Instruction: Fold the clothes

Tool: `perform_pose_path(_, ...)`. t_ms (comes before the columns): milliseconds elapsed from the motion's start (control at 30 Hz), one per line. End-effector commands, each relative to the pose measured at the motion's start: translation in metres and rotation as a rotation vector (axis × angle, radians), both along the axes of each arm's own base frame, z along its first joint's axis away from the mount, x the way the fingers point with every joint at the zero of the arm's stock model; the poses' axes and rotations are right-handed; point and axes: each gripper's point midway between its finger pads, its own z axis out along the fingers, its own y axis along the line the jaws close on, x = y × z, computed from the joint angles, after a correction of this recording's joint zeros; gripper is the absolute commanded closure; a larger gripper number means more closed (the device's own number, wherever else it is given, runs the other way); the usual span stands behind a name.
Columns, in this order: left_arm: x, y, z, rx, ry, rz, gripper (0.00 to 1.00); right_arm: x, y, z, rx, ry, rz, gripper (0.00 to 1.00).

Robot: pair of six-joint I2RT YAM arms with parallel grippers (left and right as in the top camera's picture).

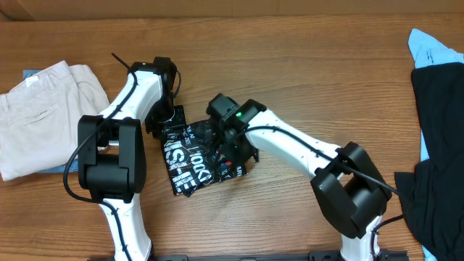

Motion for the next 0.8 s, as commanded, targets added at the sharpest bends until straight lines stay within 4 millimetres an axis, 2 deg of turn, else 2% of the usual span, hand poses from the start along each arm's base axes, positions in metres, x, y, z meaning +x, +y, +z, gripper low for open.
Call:
perform_pose_path(0, 0.0, 0.006, 0.007, 0.017, -0.017, 0.005, 0.65, 0.003, -0.014, 0.014, -0.003, 0.006, -0.061, 0.85)
perform_pose_path(167, 0.0, 0.006, 0.007, 0.017, -0.017, 0.005, 0.65, -0.007, -0.022, 0.014, -0.033, 0.051, -0.063, 0.82)
perform_pose_path(267, 0.0, 0.005, 0.007, 0.016, -0.018, 0.005, 0.64, -0.01, -0.016, 0.022, 0.01, 0.054, -0.062, 0.8)
perform_pose_path(400, 0.0, 0.005, 0.007, 0.016, -0.018, 0.005, 0.64, 0.009, 0.001, 0.045, 0.091, -0.038, -0.049, 0.75)
perform_pose_path(467, 0.0, 0.006, 0.007, 0.016, -0.018, 0.005, 0.64, 0.03, 0.02, 0.061, 0.184, -0.137, -0.025, 0.68)
perform_pose_path(533, 0.0, 0.006, 0.007, 0.017, -0.017, 0.005, 0.64, 0.032, 0.032, 0.065, 0.236, -0.147, 0.036, 0.67)
perform_pose_path(567, 0.0, 0.006, 0.007, 0.016, -0.018, 0.005, 0.64, 0.022, 0.044, 0.066, 0.304, -0.104, 0.145, 0.66)
perform_pose_path(667, 0.0, 0.006, 0.007, 0.016, -0.018, 0.005, 0.64, -0.004, 0.063, 0.068, 0.412, -0.004, 0.276, 0.67)
perform_pose_path(767, 0.0, 0.005, 0.007, 0.016, -0.018, 0.005, 0.64, -0.017, 0.073, 0.064, 0.424, 0.024, 0.34, 0.67)
